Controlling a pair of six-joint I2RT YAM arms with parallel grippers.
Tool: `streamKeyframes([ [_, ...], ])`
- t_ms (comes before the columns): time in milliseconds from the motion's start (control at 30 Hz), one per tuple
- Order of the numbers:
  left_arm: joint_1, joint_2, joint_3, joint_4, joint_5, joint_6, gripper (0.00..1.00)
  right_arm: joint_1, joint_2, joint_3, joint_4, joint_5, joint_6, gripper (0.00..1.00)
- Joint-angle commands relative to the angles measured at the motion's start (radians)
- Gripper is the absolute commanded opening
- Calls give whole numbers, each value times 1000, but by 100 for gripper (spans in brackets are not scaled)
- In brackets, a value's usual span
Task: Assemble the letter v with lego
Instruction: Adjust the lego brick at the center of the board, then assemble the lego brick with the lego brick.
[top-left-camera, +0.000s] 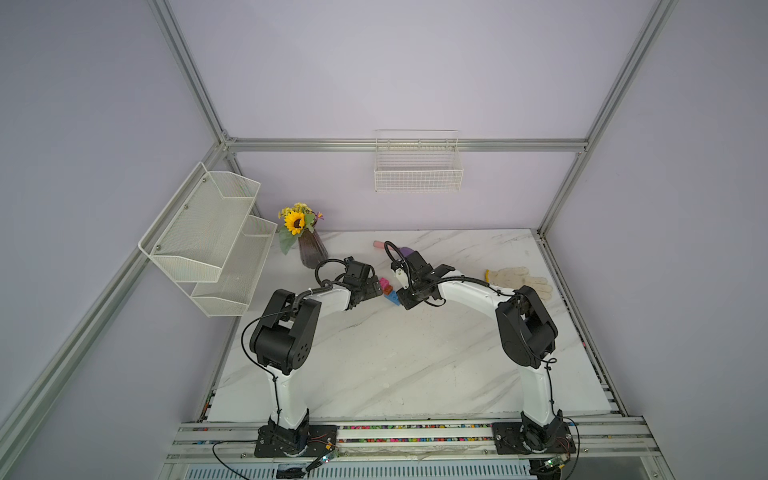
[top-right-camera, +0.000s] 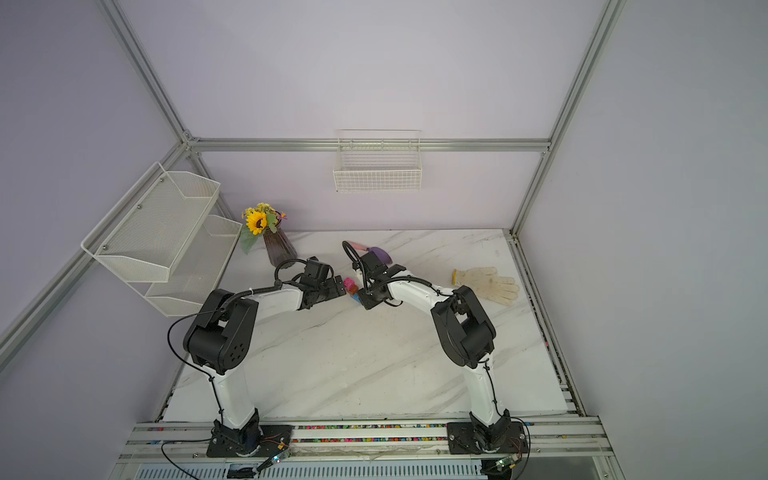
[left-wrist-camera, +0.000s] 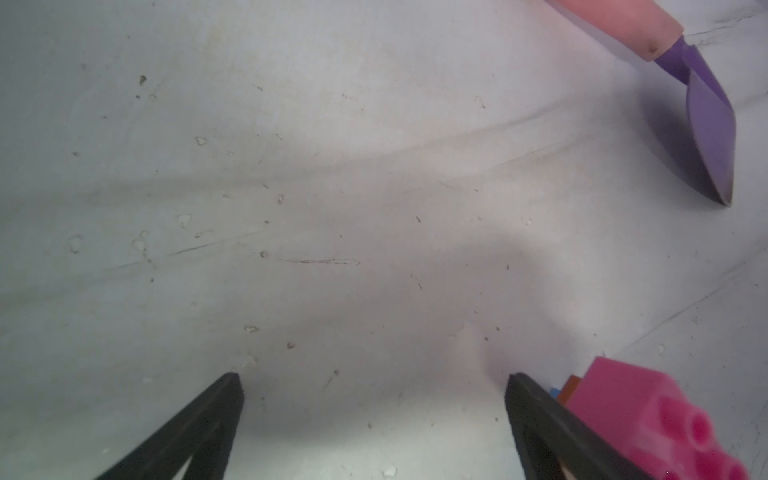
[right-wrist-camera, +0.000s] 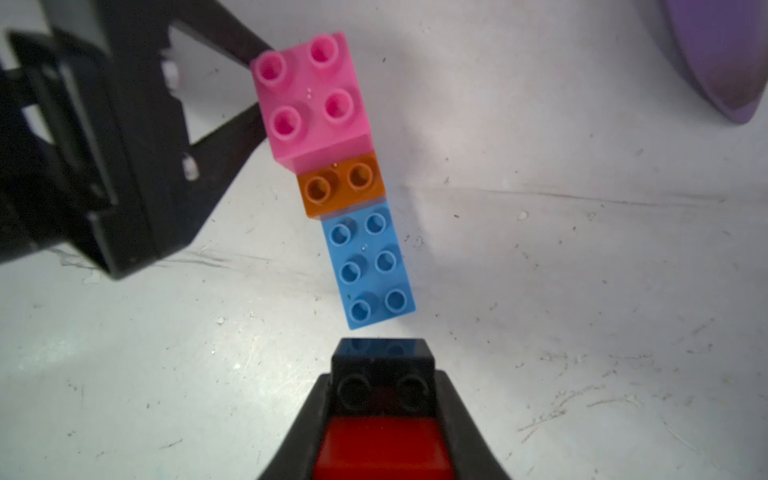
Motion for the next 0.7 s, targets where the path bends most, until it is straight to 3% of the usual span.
streamKeyframes([
  [0,3,-41,-43,46,28,9,100,-2,20,45,-28,-27,-46,0],
  [333,3,-180,-260,152,53,-28,100,-4,74,103,-51,13,-123,0],
  [667,3,-212,-293,159,78,-39,100,-16,74,69,-32,-4,-197,0],
])
